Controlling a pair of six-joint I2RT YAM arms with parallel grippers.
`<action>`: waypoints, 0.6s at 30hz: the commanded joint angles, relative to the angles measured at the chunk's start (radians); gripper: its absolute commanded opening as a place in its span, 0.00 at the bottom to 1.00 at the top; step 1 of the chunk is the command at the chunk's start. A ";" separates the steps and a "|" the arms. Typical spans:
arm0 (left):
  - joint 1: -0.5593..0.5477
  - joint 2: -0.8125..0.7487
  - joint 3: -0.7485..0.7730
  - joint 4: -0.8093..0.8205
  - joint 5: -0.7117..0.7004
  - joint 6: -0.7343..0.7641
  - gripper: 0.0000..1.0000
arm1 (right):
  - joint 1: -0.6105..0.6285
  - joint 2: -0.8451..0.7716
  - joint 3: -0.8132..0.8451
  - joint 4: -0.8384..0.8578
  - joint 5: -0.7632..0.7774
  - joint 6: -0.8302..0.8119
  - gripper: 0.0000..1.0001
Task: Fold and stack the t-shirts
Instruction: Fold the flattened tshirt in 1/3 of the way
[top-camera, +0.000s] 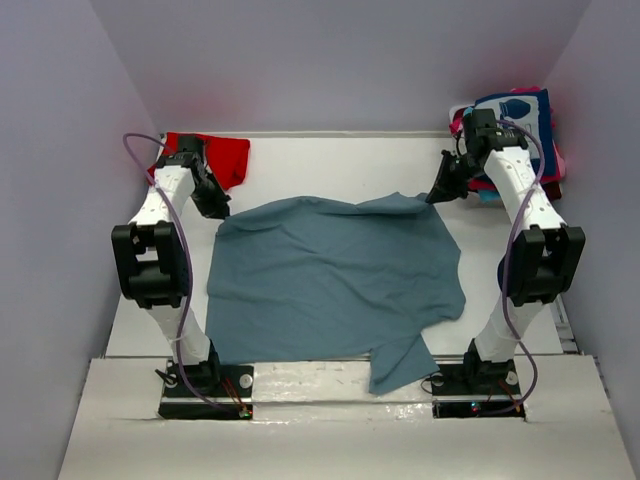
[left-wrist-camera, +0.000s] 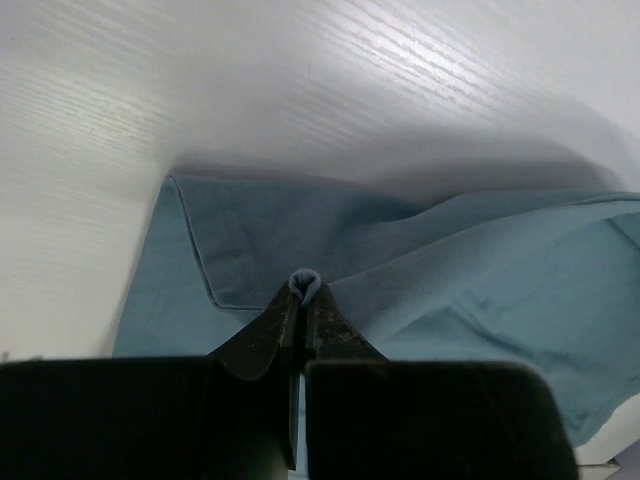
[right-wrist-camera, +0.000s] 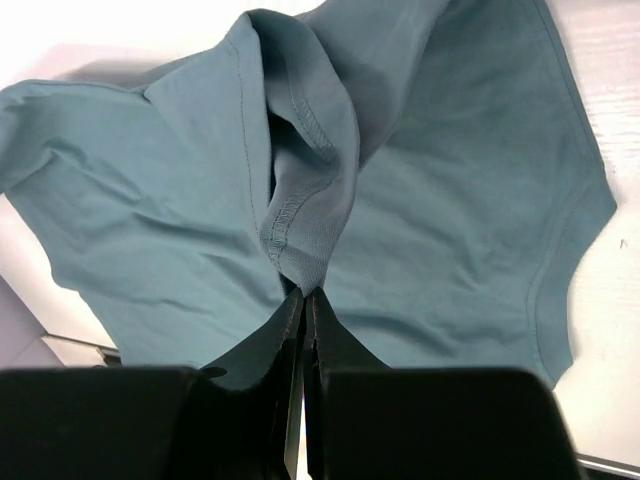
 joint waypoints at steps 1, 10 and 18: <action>0.003 -0.089 -0.063 0.015 0.047 -0.032 0.06 | -0.002 -0.079 -0.094 0.004 0.030 -0.010 0.07; 0.034 -0.161 -0.151 -0.002 0.042 -0.081 0.06 | -0.002 -0.133 -0.222 0.010 0.076 0.014 0.07; 0.140 -0.205 -0.214 -0.003 0.022 -0.051 0.06 | -0.002 -0.145 -0.304 0.053 0.093 0.051 0.07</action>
